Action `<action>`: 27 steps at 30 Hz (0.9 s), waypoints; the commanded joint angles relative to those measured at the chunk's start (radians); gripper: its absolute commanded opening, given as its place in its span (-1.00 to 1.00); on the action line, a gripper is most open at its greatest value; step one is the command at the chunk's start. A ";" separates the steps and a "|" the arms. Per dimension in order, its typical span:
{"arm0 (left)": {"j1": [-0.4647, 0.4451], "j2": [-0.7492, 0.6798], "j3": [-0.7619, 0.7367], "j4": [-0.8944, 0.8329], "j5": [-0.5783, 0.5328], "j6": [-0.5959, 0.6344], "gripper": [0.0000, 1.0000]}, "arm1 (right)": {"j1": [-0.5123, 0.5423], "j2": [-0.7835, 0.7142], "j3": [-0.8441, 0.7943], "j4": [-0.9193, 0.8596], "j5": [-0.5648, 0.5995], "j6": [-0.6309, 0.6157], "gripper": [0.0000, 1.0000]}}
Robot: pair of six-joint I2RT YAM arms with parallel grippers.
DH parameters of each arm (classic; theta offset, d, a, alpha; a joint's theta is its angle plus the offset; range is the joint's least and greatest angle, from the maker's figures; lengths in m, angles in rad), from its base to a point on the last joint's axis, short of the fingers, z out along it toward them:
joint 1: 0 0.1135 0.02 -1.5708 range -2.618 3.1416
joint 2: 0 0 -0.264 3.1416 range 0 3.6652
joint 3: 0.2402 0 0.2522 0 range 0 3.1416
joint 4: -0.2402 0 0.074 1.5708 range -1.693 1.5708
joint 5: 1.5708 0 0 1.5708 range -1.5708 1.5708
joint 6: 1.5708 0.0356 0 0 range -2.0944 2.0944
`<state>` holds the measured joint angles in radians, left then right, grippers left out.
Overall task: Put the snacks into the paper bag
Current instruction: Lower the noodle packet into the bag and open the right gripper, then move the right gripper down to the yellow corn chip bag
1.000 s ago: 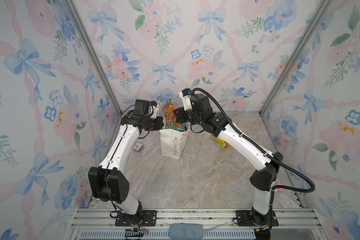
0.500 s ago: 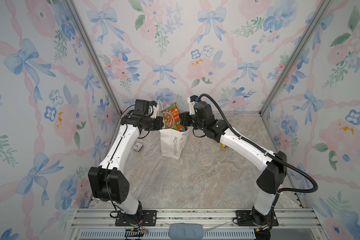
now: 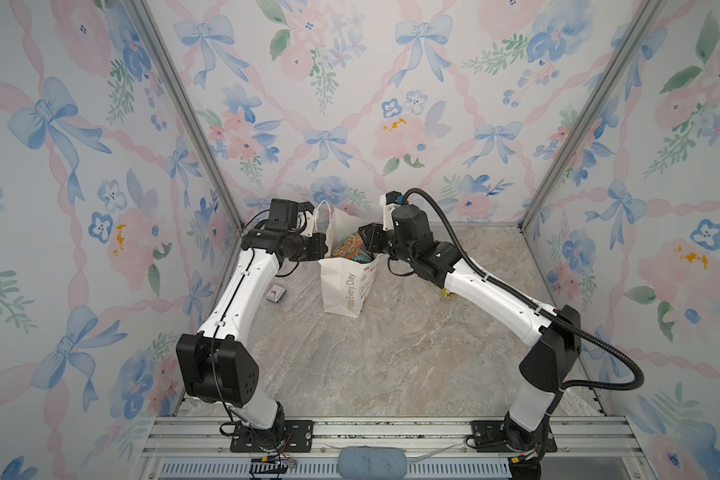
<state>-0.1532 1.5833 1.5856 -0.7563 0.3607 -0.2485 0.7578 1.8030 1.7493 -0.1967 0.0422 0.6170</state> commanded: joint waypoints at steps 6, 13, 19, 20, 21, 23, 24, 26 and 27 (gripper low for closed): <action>-0.004 -0.002 -0.008 0.024 0.023 -0.005 -1.00 | -0.006 -0.059 0.050 -0.060 -0.051 -0.077 -0.09; -0.005 -0.003 -0.007 0.023 0.020 -0.003 -1.00 | -0.010 -0.181 0.007 -0.120 -0.069 -0.156 0.01; -0.005 0.001 -0.007 0.023 0.021 -0.003 -1.00 | -0.043 -0.361 -0.113 -0.178 -0.058 -0.224 0.31; -0.005 0.001 -0.007 0.025 0.019 -0.004 -1.00 | -0.055 -0.393 -0.144 -0.170 -0.076 -0.226 0.36; -0.005 0.001 -0.007 0.023 0.018 -0.004 -1.00 | -0.070 -0.426 -0.176 -0.164 -0.092 -0.222 0.40; -0.005 0.003 -0.008 0.024 0.017 -0.003 -1.00 | -0.099 -0.482 -0.235 -0.166 -0.097 -0.212 0.43; -0.005 0.002 -0.009 0.023 0.017 -0.003 -1.00 | -0.117 -0.511 -0.267 -0.171 -0.087 -0.211 0.45; -0.005 0.003 -0.008 0.024 0.017 -0.004 -1.00 | -0.163 -0.556 -0.331 -0.189 -0.052 -0.204 0.49; -0.005 0.003 -0.008 0.024 0.015 -0.005 -1.00 | -0.198 -0.572 -0.362 -0.207 -0.048 -0.189 0.50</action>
<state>-0.1528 1.5833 1.5856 -0.7567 0.3603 -0.2485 0.6155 1.2510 1.4612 -0.3416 -0.0284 0.4194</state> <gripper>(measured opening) 0.048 0.745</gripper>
